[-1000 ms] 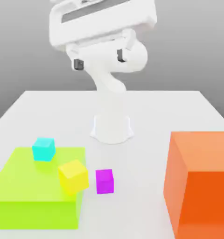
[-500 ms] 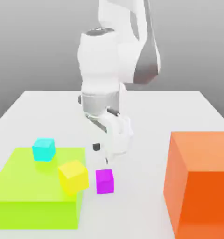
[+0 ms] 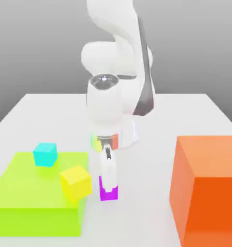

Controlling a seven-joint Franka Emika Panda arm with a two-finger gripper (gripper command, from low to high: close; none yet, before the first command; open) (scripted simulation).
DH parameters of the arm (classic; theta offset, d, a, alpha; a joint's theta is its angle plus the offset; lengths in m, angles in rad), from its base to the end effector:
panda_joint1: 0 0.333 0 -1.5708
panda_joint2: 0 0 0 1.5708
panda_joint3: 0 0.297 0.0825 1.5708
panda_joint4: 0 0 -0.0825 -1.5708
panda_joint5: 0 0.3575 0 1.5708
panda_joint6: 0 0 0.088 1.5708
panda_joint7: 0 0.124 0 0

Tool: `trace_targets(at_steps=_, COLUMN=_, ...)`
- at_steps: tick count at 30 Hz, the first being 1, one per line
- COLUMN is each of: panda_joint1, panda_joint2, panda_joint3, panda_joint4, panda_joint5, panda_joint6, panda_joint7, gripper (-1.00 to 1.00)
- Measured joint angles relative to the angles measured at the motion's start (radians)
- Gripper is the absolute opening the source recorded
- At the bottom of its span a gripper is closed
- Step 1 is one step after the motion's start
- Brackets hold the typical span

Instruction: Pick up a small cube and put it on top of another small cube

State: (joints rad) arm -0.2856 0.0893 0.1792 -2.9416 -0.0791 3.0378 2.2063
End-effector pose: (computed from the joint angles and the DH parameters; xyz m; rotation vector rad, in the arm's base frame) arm 0.3181 -0.0254 0.1524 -1.3710 2.8139 0.0030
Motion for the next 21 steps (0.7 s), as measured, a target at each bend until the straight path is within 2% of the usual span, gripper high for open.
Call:
trace_targets(at_steps=3, panda_joint1=0.07, panda_joint2=0.056, panda_joint3=-0.082, panda_joint4=0.008, panda_joint5=-0.05, panda_joint6=0.048, panda_joint7=0.038, gripper=0.0)
trace_targets(at_steps=7, panda_joint1=0.163, panda_joint2=0.13, panda_joint3=-0.173, panda_joint4=0.013, panda_joint5=-0.066, panda_joint6=0.113, panda_joint7=0.06, gripper=0.0)
trace_targets(at_steps=8, panda_joint1=0.177, panda_joint2=0.141, panda_joint3=-0.185, panda_joint4=0.013, panda_joint5=-0.066, panda_joint6=0.123, panda_joint7=0.062, gripper=-1.0)
trace_targets(at_steps=15, panda_joint1=0.177, panda_joint2=0.141, panda_joint3=-0.186, panda_joint4=0.013, panda_joint5=-0.067, panda_joint6=0.125, panda_joint7=0.062, gripper=-1.0)
trace_targets(at_steps=21, panda_joint1=0.077, panda_joint2=0.041, panda_joint3=-0.078, panda_joint4=0.006, panda_joint5=-0.011, panda_joint6=0.038, panda_joint7=0.01, gripper=-1.0)
